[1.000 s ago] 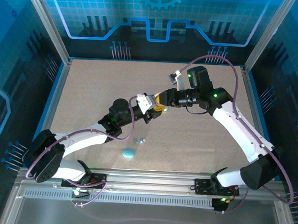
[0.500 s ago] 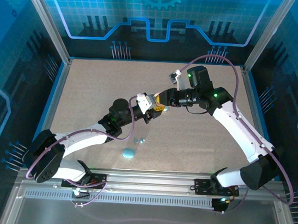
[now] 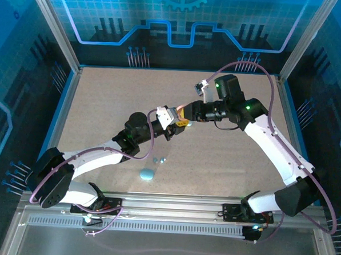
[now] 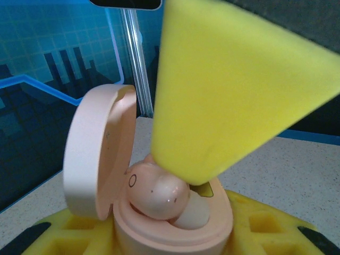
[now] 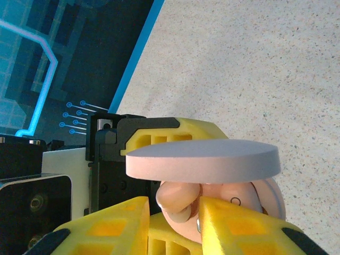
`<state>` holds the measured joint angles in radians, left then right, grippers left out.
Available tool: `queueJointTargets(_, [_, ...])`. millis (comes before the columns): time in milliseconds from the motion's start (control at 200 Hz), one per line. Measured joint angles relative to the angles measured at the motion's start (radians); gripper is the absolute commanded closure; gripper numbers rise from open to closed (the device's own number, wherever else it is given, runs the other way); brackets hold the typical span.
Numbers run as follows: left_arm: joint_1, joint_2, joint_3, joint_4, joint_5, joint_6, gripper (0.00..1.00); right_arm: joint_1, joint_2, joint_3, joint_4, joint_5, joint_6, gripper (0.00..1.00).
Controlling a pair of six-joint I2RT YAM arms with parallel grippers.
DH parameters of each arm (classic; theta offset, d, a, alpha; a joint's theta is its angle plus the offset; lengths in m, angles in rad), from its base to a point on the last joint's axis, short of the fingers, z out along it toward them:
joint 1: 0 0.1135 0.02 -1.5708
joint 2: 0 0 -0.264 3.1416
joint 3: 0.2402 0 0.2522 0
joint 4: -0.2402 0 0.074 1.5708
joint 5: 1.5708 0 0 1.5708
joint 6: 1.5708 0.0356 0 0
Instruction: Insert wireless bluetooth earbuds into charging case
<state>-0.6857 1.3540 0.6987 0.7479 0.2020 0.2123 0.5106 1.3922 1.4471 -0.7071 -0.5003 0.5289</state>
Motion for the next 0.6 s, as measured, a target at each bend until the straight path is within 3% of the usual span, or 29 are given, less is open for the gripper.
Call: queueJointTargets(600, [0.0,0.0,0.0,0.014,0.0,0.0,0.68,0.007,0.0,0.027,0.001,0.011,-0.006,0.66])
